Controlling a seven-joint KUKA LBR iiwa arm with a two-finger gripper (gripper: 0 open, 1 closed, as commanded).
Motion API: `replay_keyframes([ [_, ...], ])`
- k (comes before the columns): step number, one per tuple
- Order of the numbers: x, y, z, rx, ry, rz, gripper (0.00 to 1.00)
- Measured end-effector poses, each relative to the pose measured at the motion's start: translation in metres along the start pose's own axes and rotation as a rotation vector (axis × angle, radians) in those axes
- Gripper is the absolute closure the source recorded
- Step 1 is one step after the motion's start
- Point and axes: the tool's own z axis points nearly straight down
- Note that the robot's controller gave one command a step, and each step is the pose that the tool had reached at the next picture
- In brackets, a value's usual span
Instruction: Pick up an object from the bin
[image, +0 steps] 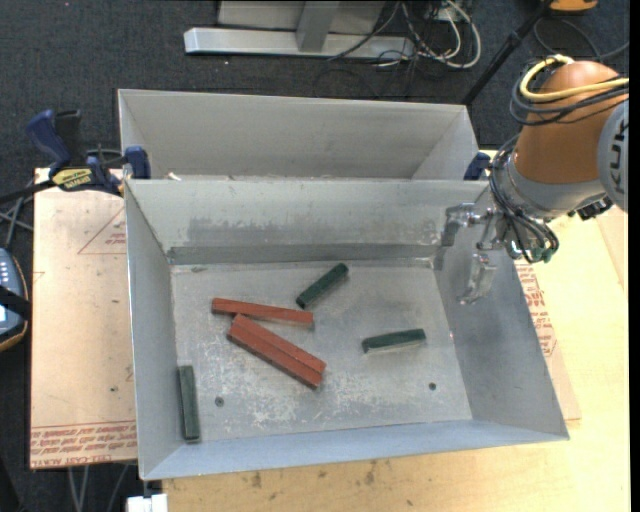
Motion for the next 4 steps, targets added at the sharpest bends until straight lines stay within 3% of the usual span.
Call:
replay_keyframes([
  [1, 0.000, 0.000, -0.002, 0.000, -0.002, -0.001, 0.00],
  [2, 0.007, 0.020, -0.009, 0.003, -0.006, -0.065, 0.00],
  [3, 0.025, 0.029, 0.033, 0.001, -0.015, -0.145, 0.00],
  [4, 0.025, -0.001, 0.086, 0.002, -0.011, -0.186, 0.00],
])
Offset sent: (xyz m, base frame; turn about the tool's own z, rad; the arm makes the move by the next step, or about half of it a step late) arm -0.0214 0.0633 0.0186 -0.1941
